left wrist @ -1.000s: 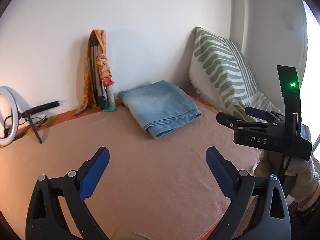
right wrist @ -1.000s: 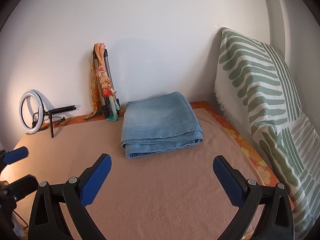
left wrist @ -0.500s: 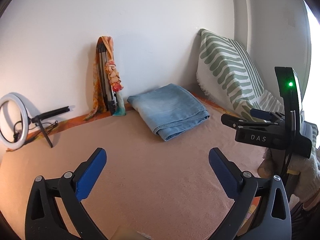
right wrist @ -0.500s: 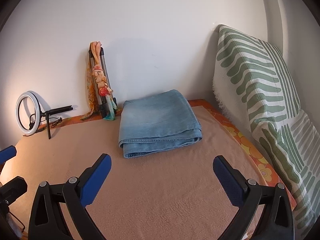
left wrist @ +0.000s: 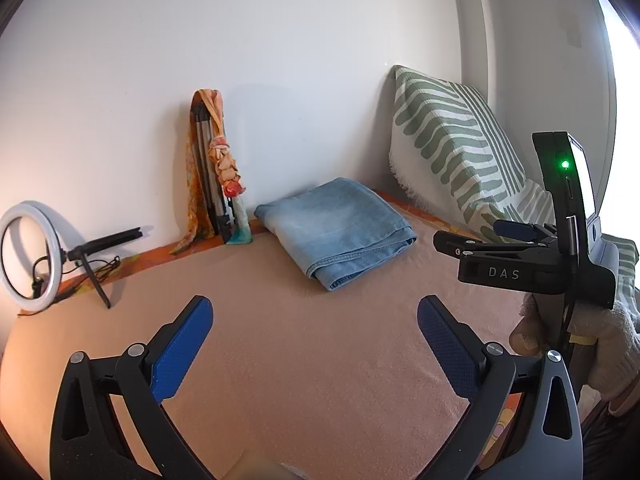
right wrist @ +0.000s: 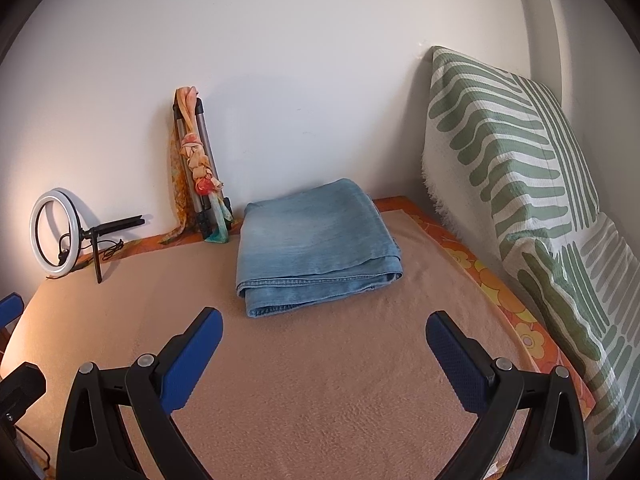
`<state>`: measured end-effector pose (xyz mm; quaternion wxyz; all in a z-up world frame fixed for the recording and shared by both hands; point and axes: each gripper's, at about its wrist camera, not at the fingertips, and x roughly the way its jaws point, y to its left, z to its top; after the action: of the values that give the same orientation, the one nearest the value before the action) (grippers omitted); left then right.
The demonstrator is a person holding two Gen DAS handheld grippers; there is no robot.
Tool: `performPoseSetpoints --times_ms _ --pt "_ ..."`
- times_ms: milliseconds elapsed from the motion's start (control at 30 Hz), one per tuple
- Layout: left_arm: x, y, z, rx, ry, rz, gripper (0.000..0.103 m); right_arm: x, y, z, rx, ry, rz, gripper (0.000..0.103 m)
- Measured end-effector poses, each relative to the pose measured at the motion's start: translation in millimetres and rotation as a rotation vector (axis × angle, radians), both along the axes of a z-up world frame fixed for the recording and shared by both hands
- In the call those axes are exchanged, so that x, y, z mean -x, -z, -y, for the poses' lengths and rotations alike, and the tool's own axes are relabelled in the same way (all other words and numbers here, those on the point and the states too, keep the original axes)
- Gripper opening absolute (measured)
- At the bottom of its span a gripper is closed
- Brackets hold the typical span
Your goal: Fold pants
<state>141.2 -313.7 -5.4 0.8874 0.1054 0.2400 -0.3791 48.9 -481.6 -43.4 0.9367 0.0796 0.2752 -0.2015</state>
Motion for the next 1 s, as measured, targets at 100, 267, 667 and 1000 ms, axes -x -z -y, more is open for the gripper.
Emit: performPoseSetpoints --times_ms 100,267,667,1000 --pt "-0.5 0.6 0.3 0.004 0.001 -0.011 0.102 0.1 -0.2 -0.2 -0.001 0.000 0.000 0.103" --pt "0.2 1.3 0.5 0.005 0.002 -0.011 0.102 -0.2 -0.6 -0.5 0.000 0.001 0.000 0.103" --pt "0.2 2.5 1.3 0.002 -0.003 -0.018 0.102 -0.8 -1.1 -2.6 0.005 -0.007 -0.003 0.103" --pt "-0.5 5.2 0.2 0.003 -0.009 -0.016 0.102 -3.7 2.3 -6.7 0.009 -0.018 -0.014 0.103"
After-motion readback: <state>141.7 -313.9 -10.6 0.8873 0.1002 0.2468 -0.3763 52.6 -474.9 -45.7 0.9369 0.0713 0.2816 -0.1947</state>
